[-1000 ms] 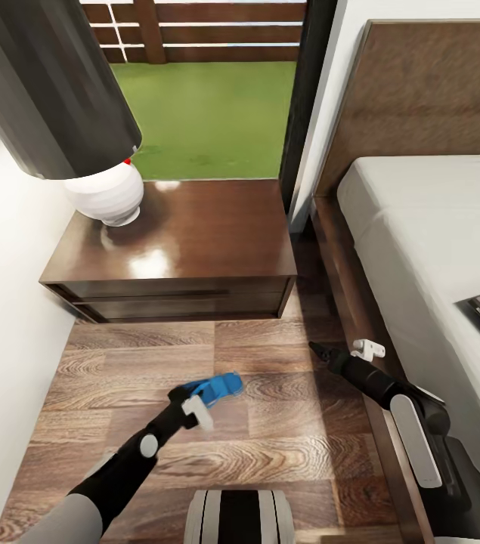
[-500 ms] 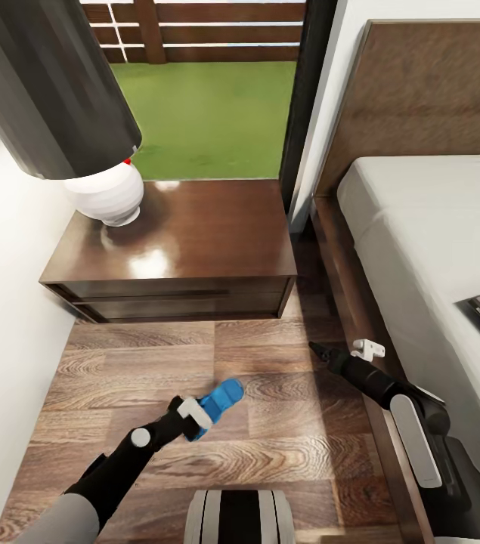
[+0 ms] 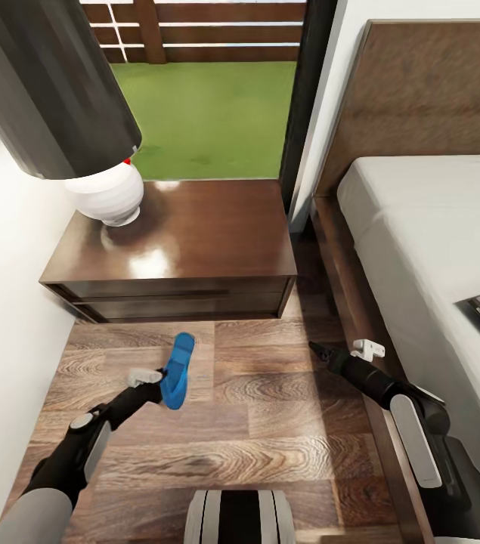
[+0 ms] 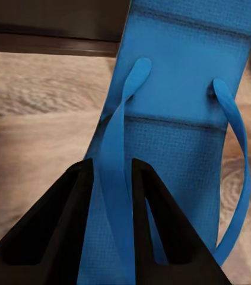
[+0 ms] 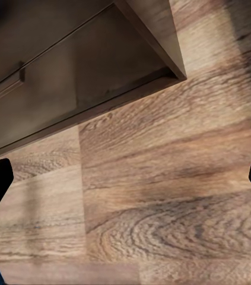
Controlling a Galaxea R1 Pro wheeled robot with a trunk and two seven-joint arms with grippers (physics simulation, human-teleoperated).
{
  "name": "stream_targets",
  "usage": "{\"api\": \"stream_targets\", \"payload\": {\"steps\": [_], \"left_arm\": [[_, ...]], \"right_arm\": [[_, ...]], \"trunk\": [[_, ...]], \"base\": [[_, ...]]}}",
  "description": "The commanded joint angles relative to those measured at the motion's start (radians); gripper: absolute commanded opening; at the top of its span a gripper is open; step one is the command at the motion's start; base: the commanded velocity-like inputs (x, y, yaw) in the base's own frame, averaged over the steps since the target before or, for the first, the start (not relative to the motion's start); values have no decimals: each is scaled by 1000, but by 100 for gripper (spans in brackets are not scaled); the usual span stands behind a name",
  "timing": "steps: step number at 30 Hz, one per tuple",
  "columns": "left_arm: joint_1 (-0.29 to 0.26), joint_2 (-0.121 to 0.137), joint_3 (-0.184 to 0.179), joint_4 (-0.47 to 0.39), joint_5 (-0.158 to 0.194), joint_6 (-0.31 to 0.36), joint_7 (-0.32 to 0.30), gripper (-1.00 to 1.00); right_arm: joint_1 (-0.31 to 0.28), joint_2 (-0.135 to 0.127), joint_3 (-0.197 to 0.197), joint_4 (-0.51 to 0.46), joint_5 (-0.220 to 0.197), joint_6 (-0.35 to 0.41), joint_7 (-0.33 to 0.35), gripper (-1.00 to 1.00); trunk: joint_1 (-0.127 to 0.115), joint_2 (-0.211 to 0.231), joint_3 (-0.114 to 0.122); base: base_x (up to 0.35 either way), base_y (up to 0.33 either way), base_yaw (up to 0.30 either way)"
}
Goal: In the bedroom, move the book from the bed onto either nightstand, and place the two sandals side by side next to the bed.
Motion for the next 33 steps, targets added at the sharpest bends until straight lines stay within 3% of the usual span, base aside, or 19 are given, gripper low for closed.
{"api": "stream_targets", "payload": {"steps": [1,6,8,11,14,17,20,33], "left_arm": [[0,1,7,0,3,7,-1,-100],[0,4,17,-6,11,168,-4,-100],[0,3,18,-7,13,202,-13,-100],[0,3,21,-5,40,240,-28,-100],[0,17,61,-2,103,401,-33,-100],[0,25,76,-3,122,482,-33,-100],[0,26,81,-2,127,510,-27,-100],[0,3,80,-1,126,509,-26,-100]], "right_arm": [[0,0,-2,0,0,5,4,100],[0,1,-1,0,0,5,4,100],[0,1,-1,0,1,5,4,100],[0,0,-1,0,1,5,4,100],[0,-1,-2,0,0,9,6,100],[0,-1,-2,0,-1,11,7,100],[0,0,-2,0,-1,12,7,100],[0,0,-2,0,-1,9,6,100]], "trunk": [[0,0,-1],[0,0,-1],[0,0,-1],[0,0,-1],[0,0,-1],[0,0,-1],[0,0,-1],[0,0,-1]], "base": [[0,0,0],[0,0,0],[0,0,0],[0,0,0],[0,0,0],[0,0,0],[0,0,0],[0,0,0]]}}
